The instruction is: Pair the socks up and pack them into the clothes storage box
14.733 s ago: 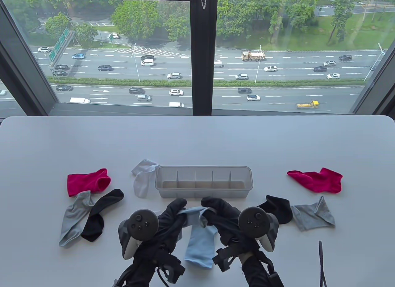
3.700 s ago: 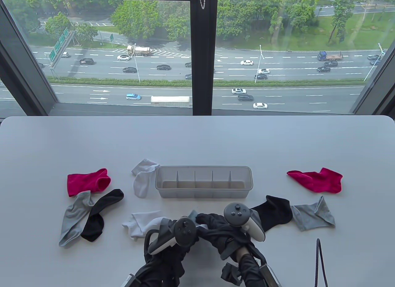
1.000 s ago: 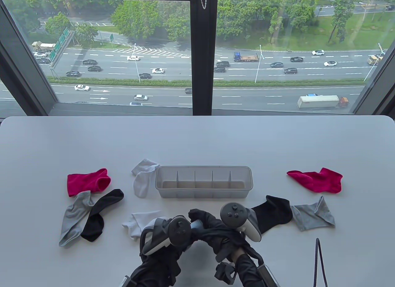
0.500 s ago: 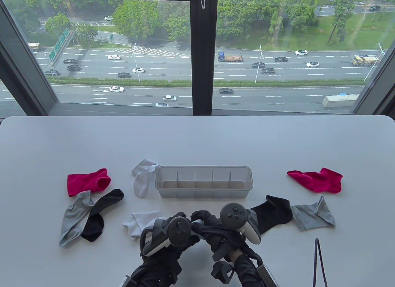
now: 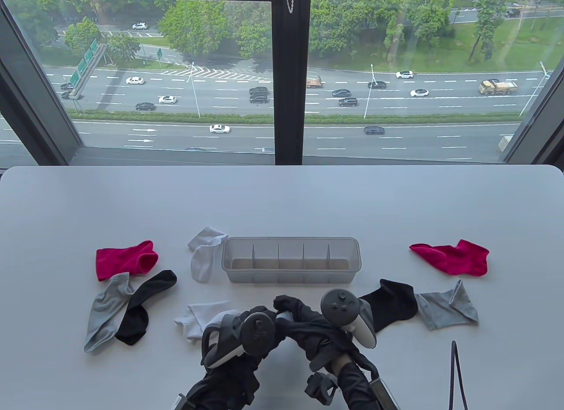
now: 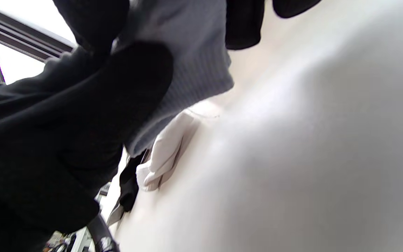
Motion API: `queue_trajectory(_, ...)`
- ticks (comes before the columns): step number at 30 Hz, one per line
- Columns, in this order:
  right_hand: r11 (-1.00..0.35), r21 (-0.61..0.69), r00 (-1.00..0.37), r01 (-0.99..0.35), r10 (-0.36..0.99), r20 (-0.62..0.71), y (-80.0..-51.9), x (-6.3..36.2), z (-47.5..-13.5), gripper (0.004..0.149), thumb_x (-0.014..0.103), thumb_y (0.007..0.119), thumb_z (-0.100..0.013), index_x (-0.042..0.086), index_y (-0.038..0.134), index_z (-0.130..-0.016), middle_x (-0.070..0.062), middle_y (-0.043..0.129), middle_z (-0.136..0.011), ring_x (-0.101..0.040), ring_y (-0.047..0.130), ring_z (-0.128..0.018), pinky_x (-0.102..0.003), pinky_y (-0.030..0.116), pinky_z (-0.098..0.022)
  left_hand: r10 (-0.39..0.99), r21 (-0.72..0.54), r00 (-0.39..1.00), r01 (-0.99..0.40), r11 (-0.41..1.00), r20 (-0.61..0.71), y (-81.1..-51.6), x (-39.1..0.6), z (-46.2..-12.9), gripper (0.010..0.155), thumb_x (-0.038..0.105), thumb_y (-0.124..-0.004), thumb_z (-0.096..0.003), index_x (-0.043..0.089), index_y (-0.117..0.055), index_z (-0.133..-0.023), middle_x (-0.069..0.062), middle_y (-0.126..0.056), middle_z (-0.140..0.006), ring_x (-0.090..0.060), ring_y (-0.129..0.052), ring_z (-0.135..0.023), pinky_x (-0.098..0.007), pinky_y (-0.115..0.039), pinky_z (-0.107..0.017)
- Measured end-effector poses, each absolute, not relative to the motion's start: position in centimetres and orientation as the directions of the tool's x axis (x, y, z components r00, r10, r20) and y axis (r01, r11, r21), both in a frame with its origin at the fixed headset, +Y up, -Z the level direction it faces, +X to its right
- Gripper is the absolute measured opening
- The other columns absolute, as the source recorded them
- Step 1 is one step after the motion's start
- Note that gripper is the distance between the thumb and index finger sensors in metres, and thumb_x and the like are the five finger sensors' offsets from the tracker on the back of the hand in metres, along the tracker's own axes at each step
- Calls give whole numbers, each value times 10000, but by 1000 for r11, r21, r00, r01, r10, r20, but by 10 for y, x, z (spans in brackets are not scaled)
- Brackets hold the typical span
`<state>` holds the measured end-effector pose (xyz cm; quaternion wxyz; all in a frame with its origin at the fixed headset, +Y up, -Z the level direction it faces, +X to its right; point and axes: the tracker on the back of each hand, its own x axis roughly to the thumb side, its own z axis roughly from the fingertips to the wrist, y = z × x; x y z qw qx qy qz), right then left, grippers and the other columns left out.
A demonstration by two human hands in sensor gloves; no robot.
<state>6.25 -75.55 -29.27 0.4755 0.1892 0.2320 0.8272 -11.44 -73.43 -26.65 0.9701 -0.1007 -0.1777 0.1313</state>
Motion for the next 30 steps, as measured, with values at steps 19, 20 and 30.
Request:
queue_trajectory(19, -527, 516, -538, -675, 830, 145, -751, 61, -293, 616, 395, 752, -562, 258, 479, -1097, -126, 645, -1097, -417, 641, -984, -657, 489, -733, 284, -286, 916, -201, 937, 284, -735, -117, -269, 577, 402, -697, -525, 55, -595, -974, -226, -674, -1040, -463, -782, -896, -660, -627, -677)
queue_trajectory(20, -542, 485, -551, -686, 823, 139, -750, 61, -293, 585, 399, 759, -555, 250, 536, -1074, -130, 726, -1028, -381, 691, -953, -648, 502, -732, 289, -302, 915, -201, 932, 282, -736, -117, -269, 584, 415, -690, -527, 58, -595, -978, -228, -672, -1045, -465, -778, -901, -661, -625, -679)
queue_trajectory(30, -589, 390, -586, -708, 798, 140, -747, 65, -291, 544, 441, 645, -582, 121, 590, -1018, -82, 908, -752, -258, 896, -703, -580, 603, -718, 261, -267, 920, -184, 946, 292, -734, -113, -266, 749, 521, -687, -499, 91, -441, -1062, -227, -504, -1131, -470, -632, -1012, -679, -546, -723)
